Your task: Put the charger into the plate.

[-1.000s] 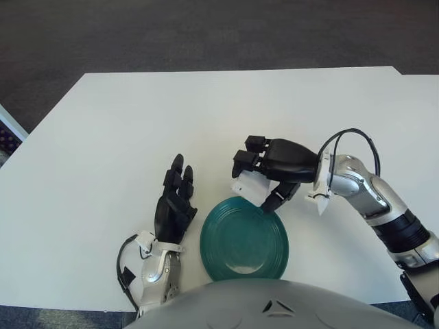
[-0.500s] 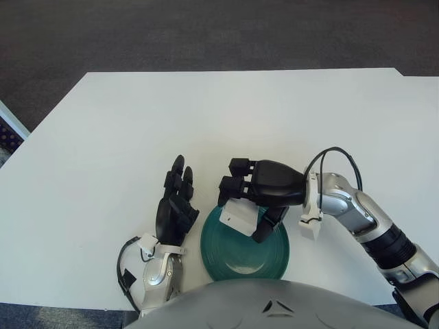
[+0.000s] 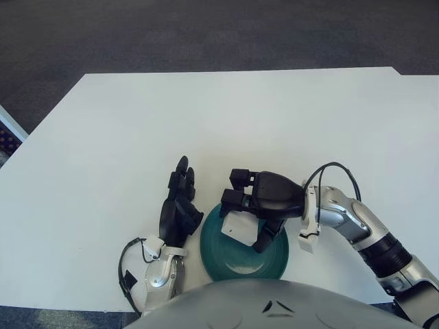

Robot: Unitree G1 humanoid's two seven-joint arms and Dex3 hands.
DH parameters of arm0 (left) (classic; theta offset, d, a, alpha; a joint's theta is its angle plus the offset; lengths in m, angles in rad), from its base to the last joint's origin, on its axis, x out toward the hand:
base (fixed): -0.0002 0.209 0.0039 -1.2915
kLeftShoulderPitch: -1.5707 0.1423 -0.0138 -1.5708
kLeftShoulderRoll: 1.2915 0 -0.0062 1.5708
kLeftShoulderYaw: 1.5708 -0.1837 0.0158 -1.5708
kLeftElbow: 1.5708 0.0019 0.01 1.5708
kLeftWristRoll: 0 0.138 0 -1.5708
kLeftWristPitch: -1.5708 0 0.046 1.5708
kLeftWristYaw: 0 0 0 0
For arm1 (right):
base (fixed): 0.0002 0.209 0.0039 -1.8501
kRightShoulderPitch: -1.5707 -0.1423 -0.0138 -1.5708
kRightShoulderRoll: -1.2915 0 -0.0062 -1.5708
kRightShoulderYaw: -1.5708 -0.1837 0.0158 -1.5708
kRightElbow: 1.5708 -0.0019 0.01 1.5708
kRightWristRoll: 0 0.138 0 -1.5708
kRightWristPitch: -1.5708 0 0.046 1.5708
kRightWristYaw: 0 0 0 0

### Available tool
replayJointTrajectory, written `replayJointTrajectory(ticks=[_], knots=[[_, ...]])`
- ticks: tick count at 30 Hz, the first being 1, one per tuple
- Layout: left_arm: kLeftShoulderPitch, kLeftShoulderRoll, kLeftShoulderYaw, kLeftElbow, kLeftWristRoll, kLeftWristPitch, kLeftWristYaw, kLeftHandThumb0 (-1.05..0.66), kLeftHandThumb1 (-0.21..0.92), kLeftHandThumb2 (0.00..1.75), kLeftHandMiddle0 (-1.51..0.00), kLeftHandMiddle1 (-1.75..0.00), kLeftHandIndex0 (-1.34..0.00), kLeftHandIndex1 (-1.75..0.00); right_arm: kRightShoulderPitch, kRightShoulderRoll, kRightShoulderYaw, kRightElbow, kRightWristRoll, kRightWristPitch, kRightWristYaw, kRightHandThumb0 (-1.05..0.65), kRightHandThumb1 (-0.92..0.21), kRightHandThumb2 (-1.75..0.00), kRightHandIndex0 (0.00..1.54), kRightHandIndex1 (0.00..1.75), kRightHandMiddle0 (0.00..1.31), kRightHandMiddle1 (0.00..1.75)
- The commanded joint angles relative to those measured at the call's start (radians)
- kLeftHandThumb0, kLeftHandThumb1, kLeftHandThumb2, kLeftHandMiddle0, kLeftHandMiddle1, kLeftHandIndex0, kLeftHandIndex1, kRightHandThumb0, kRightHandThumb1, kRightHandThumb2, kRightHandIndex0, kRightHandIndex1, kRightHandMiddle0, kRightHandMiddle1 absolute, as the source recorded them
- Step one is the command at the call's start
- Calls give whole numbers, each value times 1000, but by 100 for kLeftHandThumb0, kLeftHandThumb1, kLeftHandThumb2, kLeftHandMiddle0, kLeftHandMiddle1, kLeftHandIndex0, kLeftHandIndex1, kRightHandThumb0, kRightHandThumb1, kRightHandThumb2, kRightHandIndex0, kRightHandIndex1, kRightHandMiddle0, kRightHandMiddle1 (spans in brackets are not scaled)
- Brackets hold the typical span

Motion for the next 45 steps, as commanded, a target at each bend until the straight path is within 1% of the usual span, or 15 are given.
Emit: replayJointTrajectory(ticks=[1, 7, 8, 10, 11, 12, 13, 14, 16, 20, 21, 24, 27, 34, 45], knots=[[16, -17, 2, 92, 0, 20, 8, -105, 92, 126, 0, 0, 0, -17, -4, -20, -10, -17, -7, 18, 19, -56, -92, -84, 99, 175, 74, 175], [8, -17, 4, 104, -13, 8, -4, -105, 92, 126, 0, 0, 0, -17, -8, -13, 20, -67, 5, 85, 89, -54, -92, -83, 101, 175, 70, 175], [7, -18, 3, 104, -15, 3, -7, -105, 92, 125, 0, 0, 0, -17, -9, -14, 24, -69, 11, 93, 98, -56, -92, -84, 98, 175, 62, 175], [5, -18, 2, 107, -24, -5, -16, -105, 92, 124, 0, 0, 0, -16, -8, -10, 25, -70, 15, 106, 105, -58, -92, -85, 94, 175, 53, 175], [5, -18, 2, 108, -28, -6, -20, -105, 92, 124, 0, 0, 0, -16, -6, -7, 25, -70, 14, 110, 104, -63, -92, -87, 82, 175, 40, 174], [5, -19, 2, 107, -40, -4, -29, -105, 92, 124, 0, 0, 0, -16, -8, -6, 25, -66, 14, 108, 103, -67, -92, -88, 73, 175, 32, 173], [5, -19, 2, 106, -48, -2, -36, -105, 92, 123, 0, 0, 0, -16, -9, -7, 26, -63, 14, 106, 101, -72, -92, -90, 57, 175, 24, 171], [6, -20, 2, 106, -53, 0, -40, -105, 92, 123, 0, 0, 0, -16, -10, -7, 27, -61, 14, 104, 101, -74, -92, -90, 51, 175, 21, 170], [8, -26, 4, 101, -90, 14, -62, -105, 92, 123, 0, 0, 0, -15, -14, -13, 30, -50, 18, 89, 97, -81, -92, -93, 33, 174, 12, 165], [13, -37, 8, 92, -150, 32, -100, -105, 92, 123, 0, 0, 0, -14, -21, -21, 28, -30, 16, 47, 76, -88, -92, -95, 19, 165, 5, 155], [14, -39, 9, 91, -157, 29, -106, -105, 92, 123, 0, 0, 0, -13, -20, -23, 24, -26, 10, 32, 65, -90, -92, -94, 18, 156, 3, 148], [11, -39, 10, 96, -159, 18, -113, -105, 92, 123, 0, 0, 0, -12, -15, -29, 6, -6, -22, -7, 22, -92, -92, -92, 18, 143, 1, 139], [11, -39, 10, 97, -156, 12, -117, -105, 92, 123, 0, 0, 0, -12, -17, -26, -5, 6, -50, -33, -11, -93, -92, -91, 19, 139, 0, 135], [6, -34, 14, 104, -162, 15, -134, -104, 92, 123, -1, 0, 0, -14, -22, -7, -28, 30, -158, -79, -124, -91, -92, -85, 20, 145, 0, 135], [1, -40, 27, 101, -233, 54, -184, -104, 92, 122, -1, 0, 0, -15, -30, 4, -22, 62, -212, -89, -207, -86, -92, -83, 24, 128, 0, 130]])
